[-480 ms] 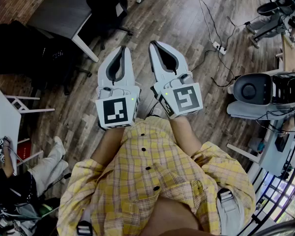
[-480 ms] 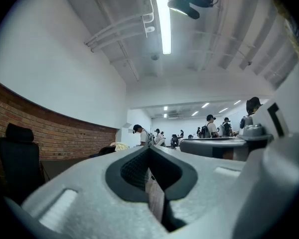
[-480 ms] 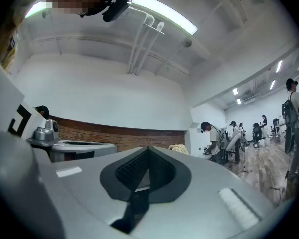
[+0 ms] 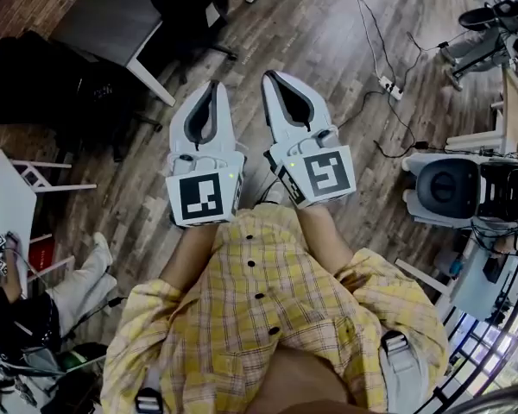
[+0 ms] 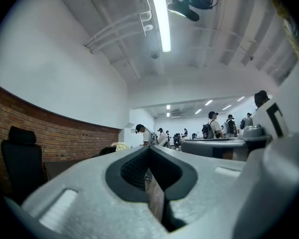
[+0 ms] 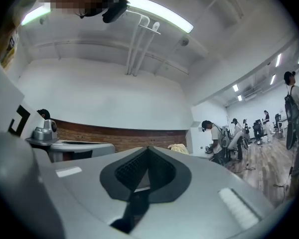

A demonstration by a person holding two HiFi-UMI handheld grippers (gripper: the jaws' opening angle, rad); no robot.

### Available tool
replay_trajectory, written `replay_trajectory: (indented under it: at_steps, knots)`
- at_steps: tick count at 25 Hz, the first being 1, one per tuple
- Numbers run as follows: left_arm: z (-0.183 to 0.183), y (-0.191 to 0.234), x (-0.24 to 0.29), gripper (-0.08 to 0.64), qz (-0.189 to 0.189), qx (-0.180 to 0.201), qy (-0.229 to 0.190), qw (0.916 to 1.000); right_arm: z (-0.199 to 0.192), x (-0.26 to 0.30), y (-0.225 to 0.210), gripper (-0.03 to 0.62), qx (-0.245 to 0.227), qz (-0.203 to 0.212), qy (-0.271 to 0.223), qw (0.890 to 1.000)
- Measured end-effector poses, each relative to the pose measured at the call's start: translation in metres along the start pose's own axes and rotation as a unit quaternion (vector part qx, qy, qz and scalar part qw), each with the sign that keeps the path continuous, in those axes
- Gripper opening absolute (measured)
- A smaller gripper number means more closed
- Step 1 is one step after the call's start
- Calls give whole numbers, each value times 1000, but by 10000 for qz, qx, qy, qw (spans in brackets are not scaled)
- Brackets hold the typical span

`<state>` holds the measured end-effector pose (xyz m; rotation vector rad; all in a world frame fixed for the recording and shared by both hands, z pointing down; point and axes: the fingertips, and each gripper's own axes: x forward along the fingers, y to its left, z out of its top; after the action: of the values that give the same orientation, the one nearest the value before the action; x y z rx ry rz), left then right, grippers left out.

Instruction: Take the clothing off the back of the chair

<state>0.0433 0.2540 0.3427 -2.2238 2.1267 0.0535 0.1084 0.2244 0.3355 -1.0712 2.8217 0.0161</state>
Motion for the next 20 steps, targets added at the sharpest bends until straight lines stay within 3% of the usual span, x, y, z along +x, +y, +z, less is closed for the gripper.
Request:
replay_trajectory:
  at_steps: [11,20]
  knots:
    - [-12,-40,36,0,461,104,-136,9988,-7,-6,-65,3,35,285,-75,9996]
    - [-34,-42,81,0,500,-1,91,9987,-23,24,-99,3,180,404,82,9990]
